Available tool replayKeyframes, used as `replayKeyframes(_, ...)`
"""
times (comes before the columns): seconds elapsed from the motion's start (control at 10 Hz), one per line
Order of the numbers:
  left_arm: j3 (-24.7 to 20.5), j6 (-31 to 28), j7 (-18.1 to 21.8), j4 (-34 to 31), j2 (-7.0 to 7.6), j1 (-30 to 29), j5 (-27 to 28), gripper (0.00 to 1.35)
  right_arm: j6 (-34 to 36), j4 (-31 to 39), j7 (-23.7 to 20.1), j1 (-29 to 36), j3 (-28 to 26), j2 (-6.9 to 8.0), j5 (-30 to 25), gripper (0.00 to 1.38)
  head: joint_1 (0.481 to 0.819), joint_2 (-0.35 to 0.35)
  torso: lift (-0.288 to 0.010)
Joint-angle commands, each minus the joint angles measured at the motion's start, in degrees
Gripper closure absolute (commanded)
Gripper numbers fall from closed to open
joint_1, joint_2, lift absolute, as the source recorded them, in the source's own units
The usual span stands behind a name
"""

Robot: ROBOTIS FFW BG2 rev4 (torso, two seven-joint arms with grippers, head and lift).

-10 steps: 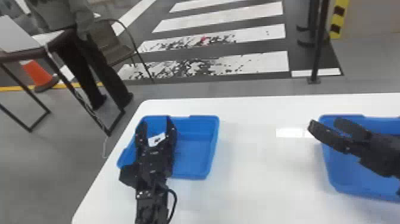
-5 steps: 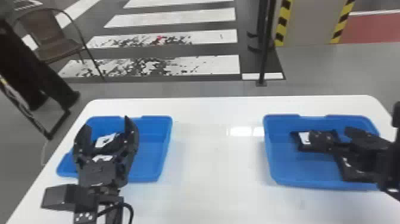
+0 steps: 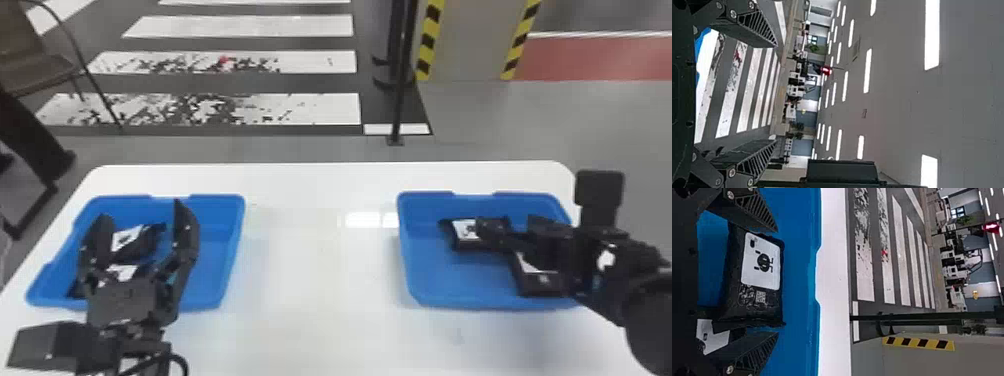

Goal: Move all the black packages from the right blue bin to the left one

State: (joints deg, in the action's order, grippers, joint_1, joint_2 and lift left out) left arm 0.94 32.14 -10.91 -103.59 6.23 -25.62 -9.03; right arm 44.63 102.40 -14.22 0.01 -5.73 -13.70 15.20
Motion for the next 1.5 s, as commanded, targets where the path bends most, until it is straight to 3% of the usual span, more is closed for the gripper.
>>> replayKeyframes(0.0,0.09,-0.35,0.09,0.02,0.1,-0.11,-0.22,0.19,-1.32,-5.86,-0.55,-2.97,0.7,-0.01,0.46,0.1,0.695,0.016,-0.154)
replayKeyframes(0.4,-0.14,-1.48,0.71,0.02,0.1,-0.26,-1.25,0.19,-2.45,-14.72,-2.4,-7.19,4.81,-0.63,3.43,0.14,0.695,0.022,-0.154)
replayKeyframes(0.5,-0.14,-1.48,0.89,0.02,0.1,-0.26,-1.71,0.19,-0.9,-15.14,-2.75,-7.75,5.61,-0.89,2.97,0.31,0.695,0.036,-0.154)
replayKeyframes(0.6,-0.26,-1.48,0.89,0.02,0.01,-0.4,-2.17,0.19,-0.9,-15.14,-3.01,-7.89,6.18,-1.16,2.97,0.81,0.695,0.049,-0.154)
replayKeyframes(0.7,-0.26,-1.48,0.97,0.02,0.01,-0.54,-2.85,0.19,-0.9,-14.44,-2.92,-7.33,6.18,-1.07,3.43,1.09,0.695,0.058,-0.154)
replayKeyframes(0.8,-0.26,-1.76,0.97,0.02,0.01,-0.82,-3.08,0.19,-0.9,-14.3,-2.75,-7.05,6.18,-1.07,4.11,1.19,0.695,0.061,-0.154)
replayKeyframes(1.2,-0.37,-1.9,0.97,0.16,-0.17,-1.38,-3.77,0.19,-3.29,-12.75,-2.57,-4.94,5.15,-0.98,4.23,1.23,0.695,0.07,-0.154)
replayKeyframes(1.4,-0.14,-0.92,0.97,0.16,-0.25,-1.38,-3.88,0.19,-3.71,-8.39,-2.66,-1.7,2.18,-0.54,5.14,1.23,0.695,0.066,-0.154)
